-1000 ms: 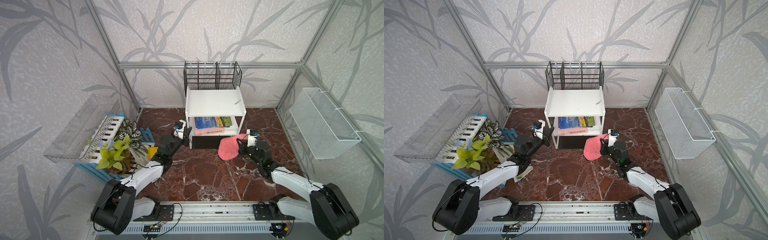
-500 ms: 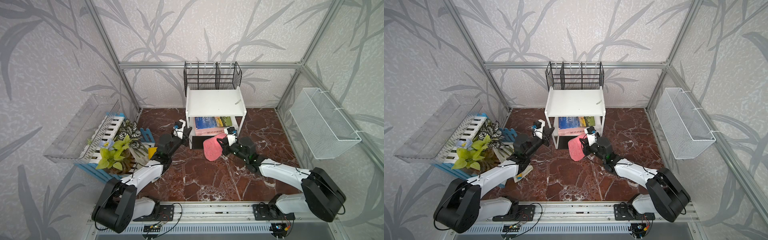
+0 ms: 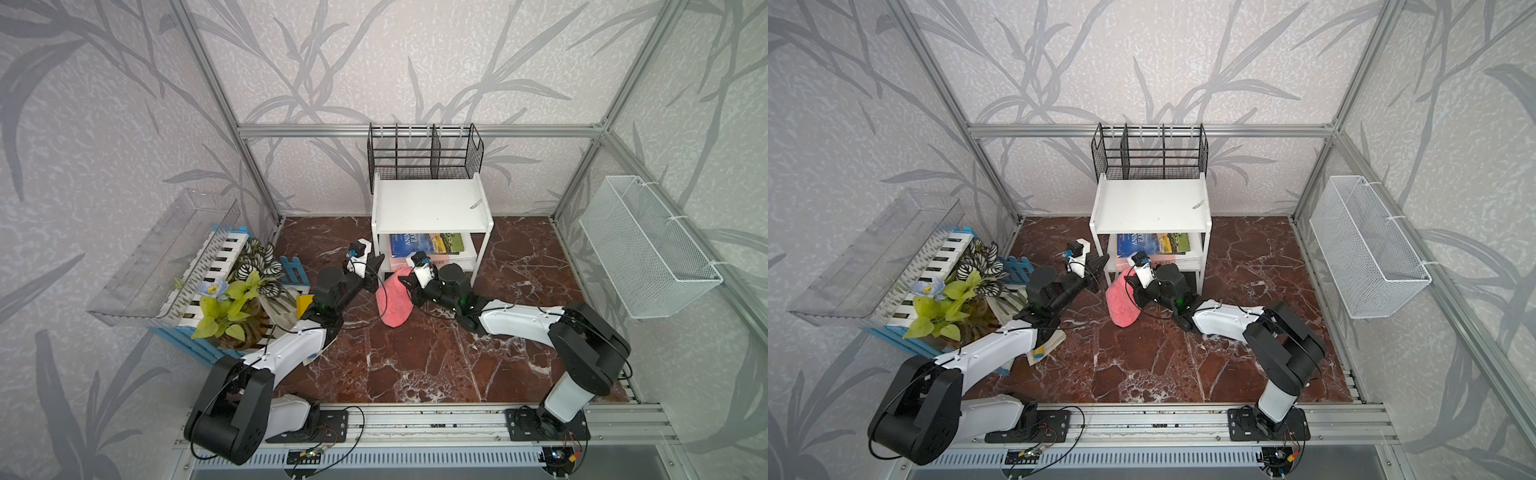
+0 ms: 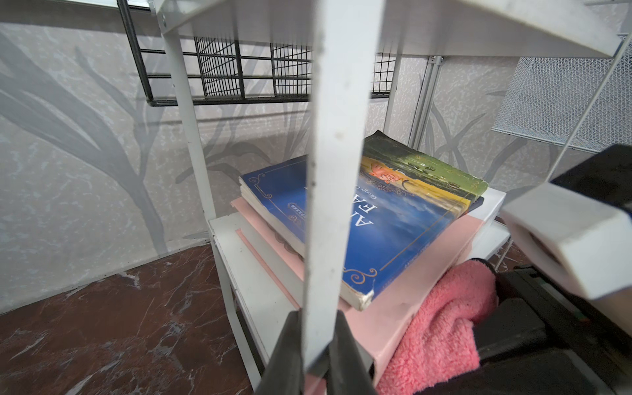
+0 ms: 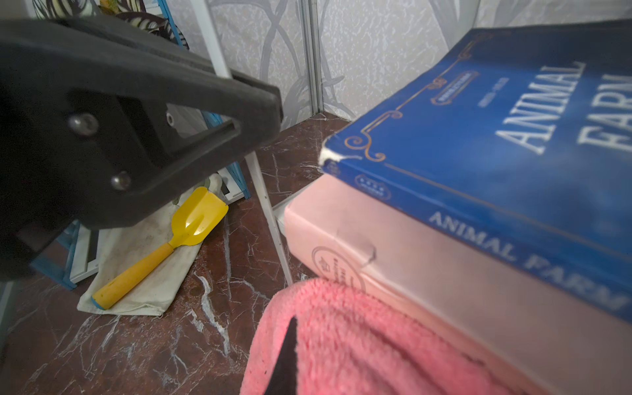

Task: Wipe the bookshelf clean with a cloth
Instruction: Wipe the dust from the shelf.

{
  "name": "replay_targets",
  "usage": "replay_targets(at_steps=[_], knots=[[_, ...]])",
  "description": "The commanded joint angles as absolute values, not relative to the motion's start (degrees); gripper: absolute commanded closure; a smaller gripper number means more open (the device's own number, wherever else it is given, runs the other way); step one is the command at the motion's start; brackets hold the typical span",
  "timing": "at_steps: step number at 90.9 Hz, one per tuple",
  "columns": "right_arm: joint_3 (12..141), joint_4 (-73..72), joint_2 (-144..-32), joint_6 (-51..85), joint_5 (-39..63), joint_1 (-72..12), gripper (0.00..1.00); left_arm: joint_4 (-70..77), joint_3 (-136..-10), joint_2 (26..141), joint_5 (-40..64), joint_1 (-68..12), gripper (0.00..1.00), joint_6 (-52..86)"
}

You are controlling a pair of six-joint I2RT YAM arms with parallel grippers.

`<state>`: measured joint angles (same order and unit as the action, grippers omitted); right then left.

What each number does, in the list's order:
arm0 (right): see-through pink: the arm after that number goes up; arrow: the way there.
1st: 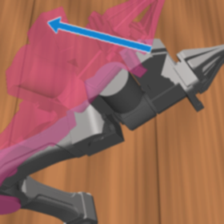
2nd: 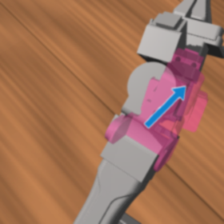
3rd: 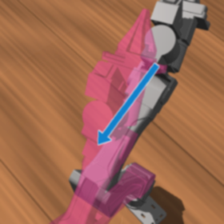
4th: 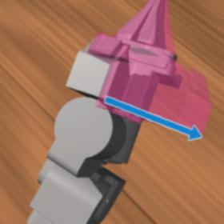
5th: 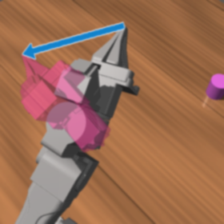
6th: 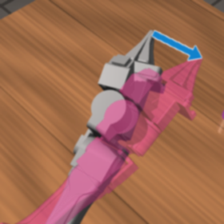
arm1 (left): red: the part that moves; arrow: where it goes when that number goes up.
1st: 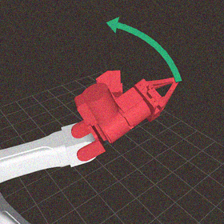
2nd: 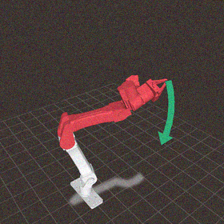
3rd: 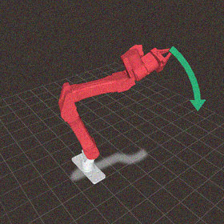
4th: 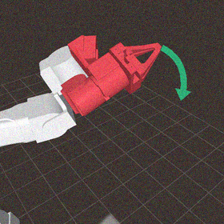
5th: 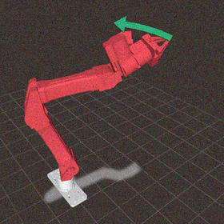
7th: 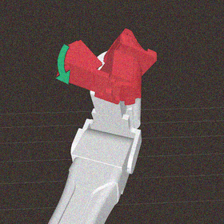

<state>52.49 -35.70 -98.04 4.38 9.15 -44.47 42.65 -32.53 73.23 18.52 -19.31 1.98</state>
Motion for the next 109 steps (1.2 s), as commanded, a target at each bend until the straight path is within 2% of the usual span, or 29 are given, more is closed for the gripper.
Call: replay_targets(at_steps=[1, 21, 36, 55, 90, 98, 109], knots=[[56.19, -36.13, -101.05, 1.48, 10.27, -45.9, 1.0, 42.33, -35.51, 76.46, 15.47, -19.6, 1.0, 7.45], [60.38, -35.75, -107.85, -0.14, 10.69, -47.2, 1.0, 42.36, -35.42, 76.3, 15.23, -19.6, 1.0, 7.81], [60.76, -36.47, -114.58, 6.97, 5.81, -46.89, 1.0, 42.36, -35.25, 76.04, 15.05, -19.6, 1.0, 7.95], [57.58, -39.87, -120.86, 14.31, 4.29, -46.93, 1.0, 42.19, -34.82, 75.56, 13.84, -19.61, 1.0, 7.56], [55.96, -36.56, -103.72, 2.28, 3.78, -46.91, 1.0, 42.71, -34.32, 75.18, 13.0, -19.61, 1.0, 7.56], [55.33, -34.55, -101.65, -3.89, 5.05, -46.93, 1.0, 42.71, -34.31, 75.32, 12.88, -19.6, 1.0, 7.63], [52.97, -31.54, -101.4, -14.48, 0.71, -46.93, 1.0, 42.66, -34.15, 75.12, 12.82, -19.65, 1.0, 7.57]])
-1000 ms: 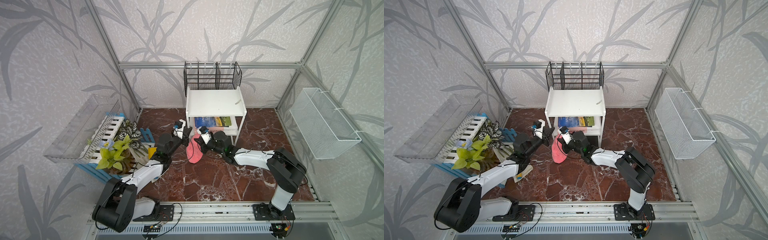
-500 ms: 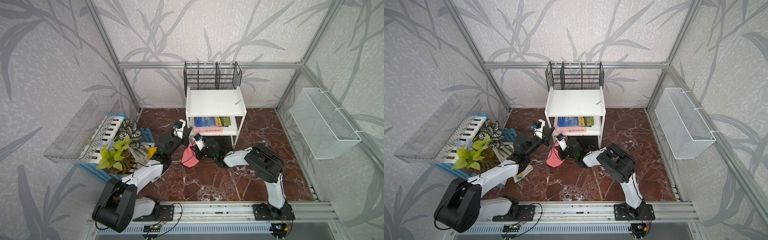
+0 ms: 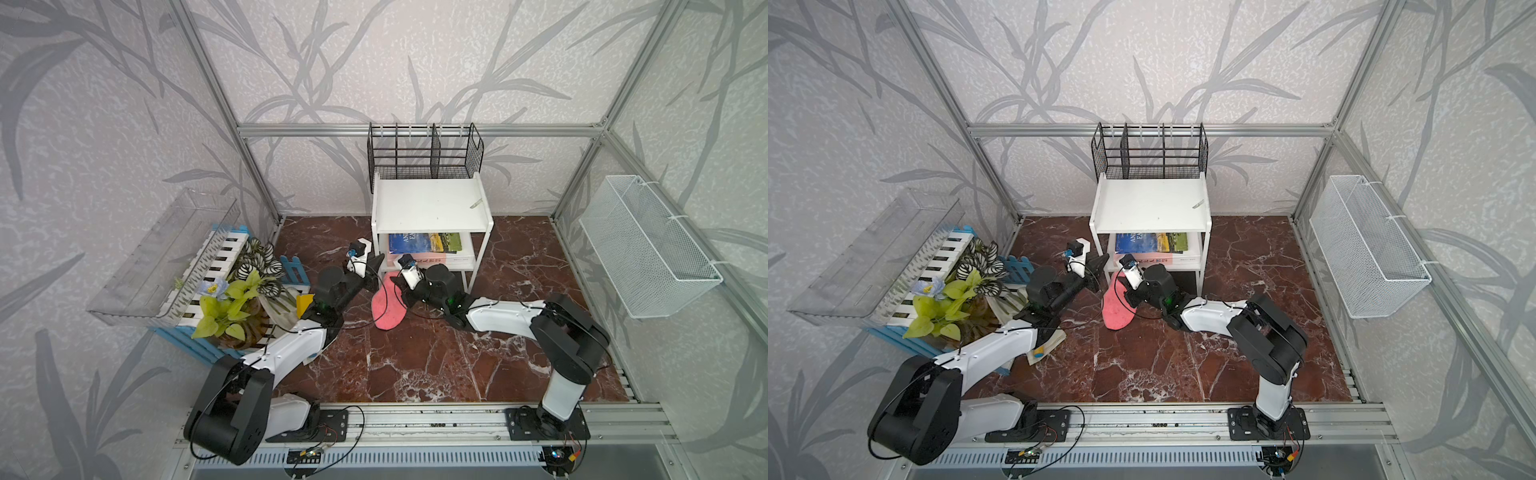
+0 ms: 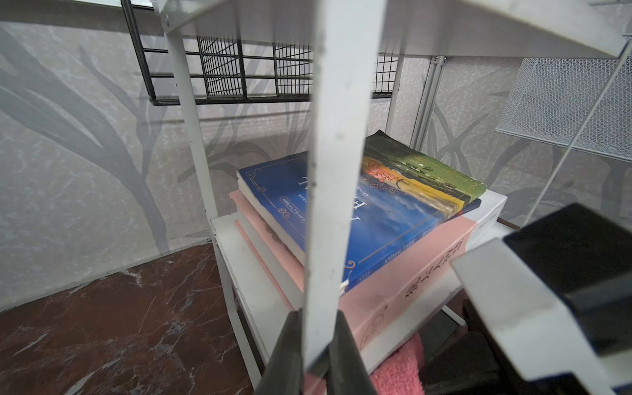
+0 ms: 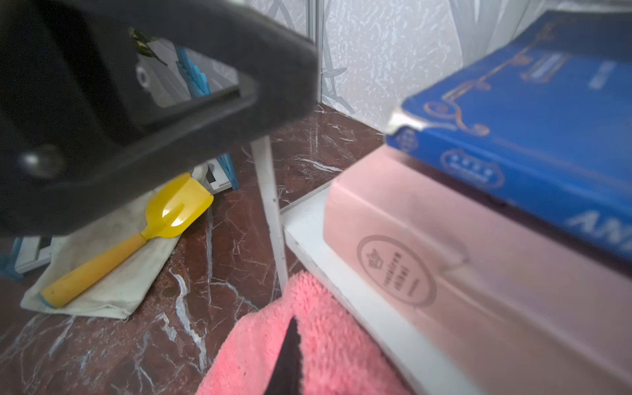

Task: Wipe the bookshelf clean with a cloth
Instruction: Wipe the dust from the shelf.

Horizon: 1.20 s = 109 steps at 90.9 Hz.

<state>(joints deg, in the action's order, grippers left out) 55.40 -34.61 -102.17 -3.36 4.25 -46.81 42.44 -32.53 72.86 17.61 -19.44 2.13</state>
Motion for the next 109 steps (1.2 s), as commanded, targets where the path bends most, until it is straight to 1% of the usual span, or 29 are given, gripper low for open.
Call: replay_targets(at_steps=[1, 8, 14, 20, 36, 46, 72, 91, 109], knots=[[52.72, -31.37, -101.46, -15.5, 0.22, -46.98, 1.0, 42.64, -34.12, 75.13, 12.74, -19.67, 1.0, 7.56], [50.53, -31.62, -101.35, -25.62, -4.05, -47.15, 1.0, 42.7, -33.97, 74.91, 12.4, -19.6, 1.0, 7.47], [48.91, -33.91, -100.86, -29.53, -10.93, -47.08, 1.0, 42.65, -33.92, 74.7, 12.31, -19.6, 1.0, 7.38], [48.25, -34.77, -101.17, -38.06, -14.21, -47.02, 1.0, 42.67, -33.93, 74.62, 12.17, -19.6, 1.0, 7.45], [48.96, -35.66, -106.97, -57.2, -21.62, -46.96, 1.0, 42.76, -33.6, 74.42, 11.82, -19.6, 1.0, 7.46], [50.79, -36.61, -111.84, -65.69, -25.34, -46.53, 1.0, 42.72, -33.64, 74.22, 11.74, -19.62, 1.0, 7.56], [61.0, -25.73, -120.0, -64.67, -25.01, -45.38, 1.0, 43.01, -33.19, 73.96, 10.96, -19.6, 1.0, 7.71], [56.29, -21.75, -118.2, -63.71, -26.94, -40.38, 1.0, 42.58, -32.97, 73.65, 8.47, -19.23, 1.0, 8.7], [50.8, -24.66, -116.08, -65.14, -31.43, -35.03, 1.0, 42.69, -32.86, 73.54, 8.44, -19.08, 1.0, 8.76]])
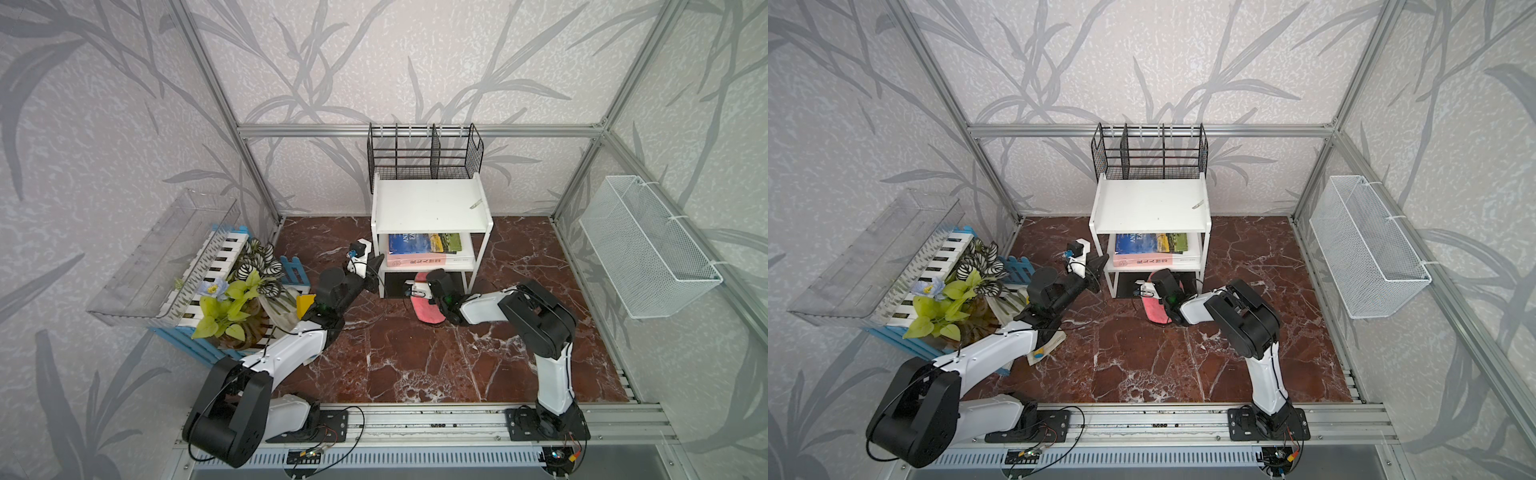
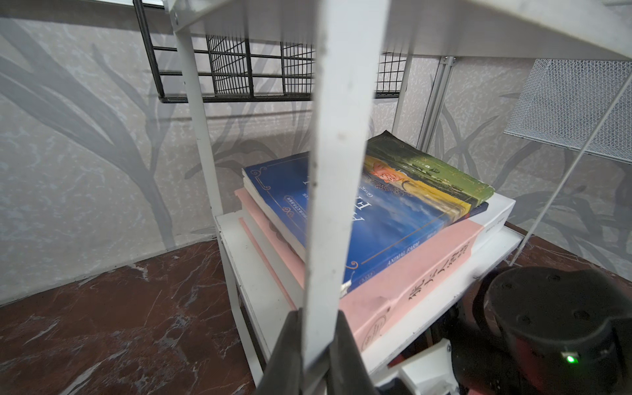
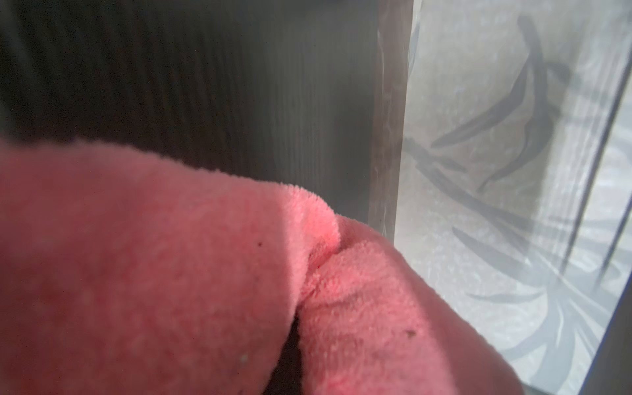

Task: Wipe the bookshelf clean with a cloth
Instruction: Wipe the dust from the shelf.

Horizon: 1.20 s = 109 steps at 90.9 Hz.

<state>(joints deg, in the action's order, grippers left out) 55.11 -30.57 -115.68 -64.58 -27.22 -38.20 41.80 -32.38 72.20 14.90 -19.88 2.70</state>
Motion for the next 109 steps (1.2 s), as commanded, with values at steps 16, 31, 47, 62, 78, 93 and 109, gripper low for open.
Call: replay_targets(at_steps=[16, 31, 47, 62, 78, 93, 109], knots=[[51.59, -25.01, -116.77, -66.03, -30.58, -36.64, 1.0, 42.57, -32.95, 73.64, 8.35, -19.08, 1.0, 8.78], [56.67, -26.52, -120.35, -67.05, -27.36, -43.49, 1.0, 42.8, -32.94, 74.2, 9.05, -19.03, 1.0, 8.91], [64.15, -26.37, -124.89, -68.05, -24.89, -47.15, 1.0, 43.79, -32.98, 75.18, 10.36, -19.14, 1.0, 9.83], [63.61, -28.47, -125.06, -69.07, -23.14, -47.77, 1.0, 43.95, -32.96, 75.5, 10.12, -19.09, 1.0, 9.93], [59.94, -29.13, -123.63, -68.99, -27.76, -43.47, 1.0, 43.46, -32.91, 74.93, 7.84, -19.11, 1.0, 10.4], [55.73, -31.87, -122.62, -73.04, -33.64, -37.53, 1.0, 43.02, -33.07, 74.9, 7.17, -19.12, 1.0, 10.72], [57.16, -37.87, -125.81, -80.1, -33.98, -34.25, 1.0, 43.07, -32.94, 74.71, 6.99, -19.0, 1.0, 10.74]])
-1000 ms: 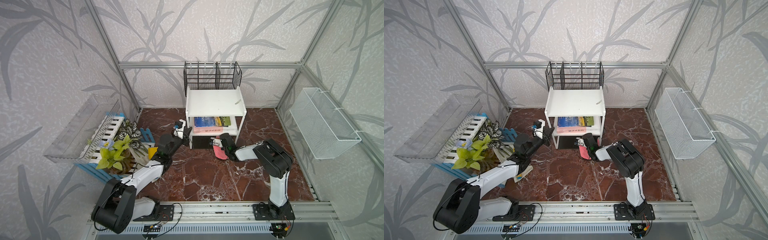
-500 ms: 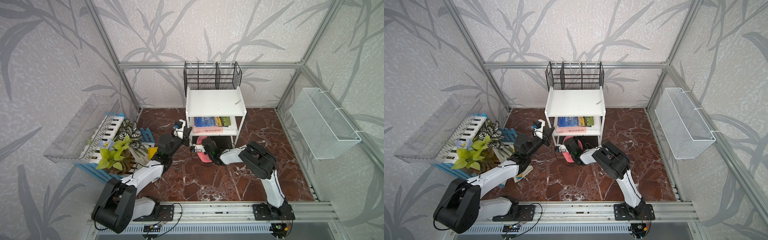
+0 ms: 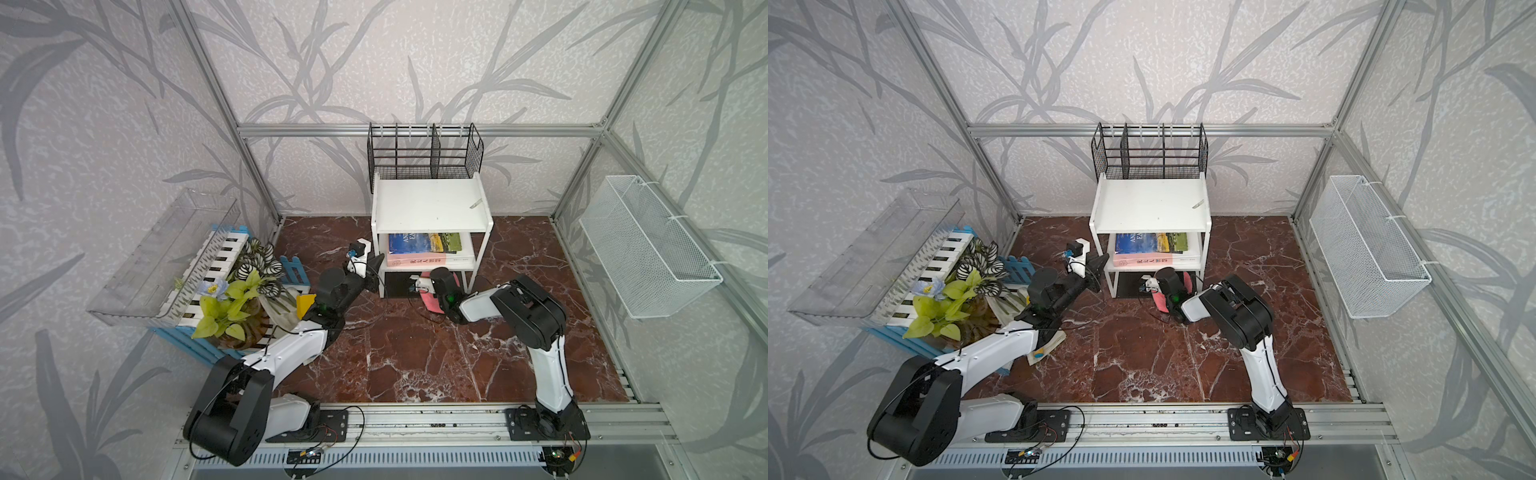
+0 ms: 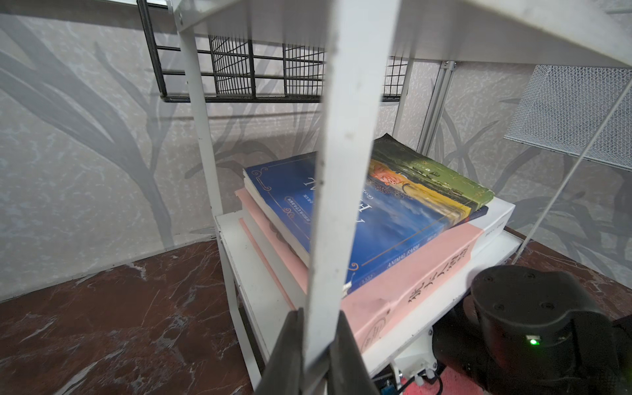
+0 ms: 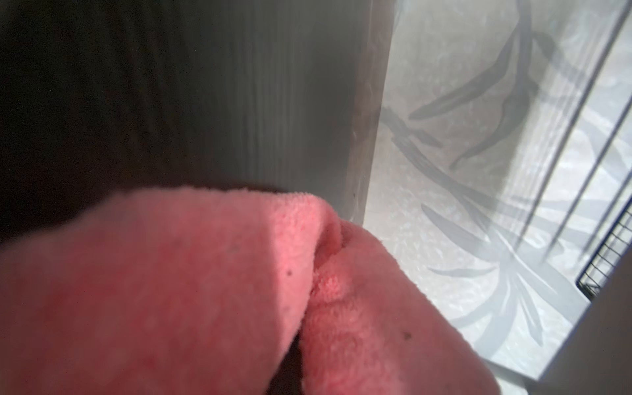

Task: Wipe the bookshelf clean with a cloth
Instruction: Wipe the dust from the shelf.

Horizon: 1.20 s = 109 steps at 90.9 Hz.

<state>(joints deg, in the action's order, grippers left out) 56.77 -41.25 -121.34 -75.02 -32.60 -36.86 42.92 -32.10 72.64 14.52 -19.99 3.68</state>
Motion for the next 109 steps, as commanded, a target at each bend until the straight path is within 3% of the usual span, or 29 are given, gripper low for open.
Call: replay_targets(at_steps=[1, 45, 72, 109], knots=[[57.63, -38.01, -126.18, -80.3, -33.82, -34.26, 1.0, 43.11, -32.95, 74.75, 7.01, -18.99, 1.0, 10.77], [73.98, -41.17, -136.9, -85.01, -32.83, -42.55, 1.0, 43.2, -33.66, 76.03, 9.59, -19.05, 1.0, 10.64], [64.32, -51.13, -134.15, -85.61, -38.64, -36.64, 1.0, 43.5, -32.72, 74.64, 7.94, -18.98, 1.0, 10.33], [54.4, -45.23, -127.05, -81.58, -42.08, -31.68, 1.0, 43.37, -32.34, 74.2, 6.62, -19.06, 1.0, 10.14]])
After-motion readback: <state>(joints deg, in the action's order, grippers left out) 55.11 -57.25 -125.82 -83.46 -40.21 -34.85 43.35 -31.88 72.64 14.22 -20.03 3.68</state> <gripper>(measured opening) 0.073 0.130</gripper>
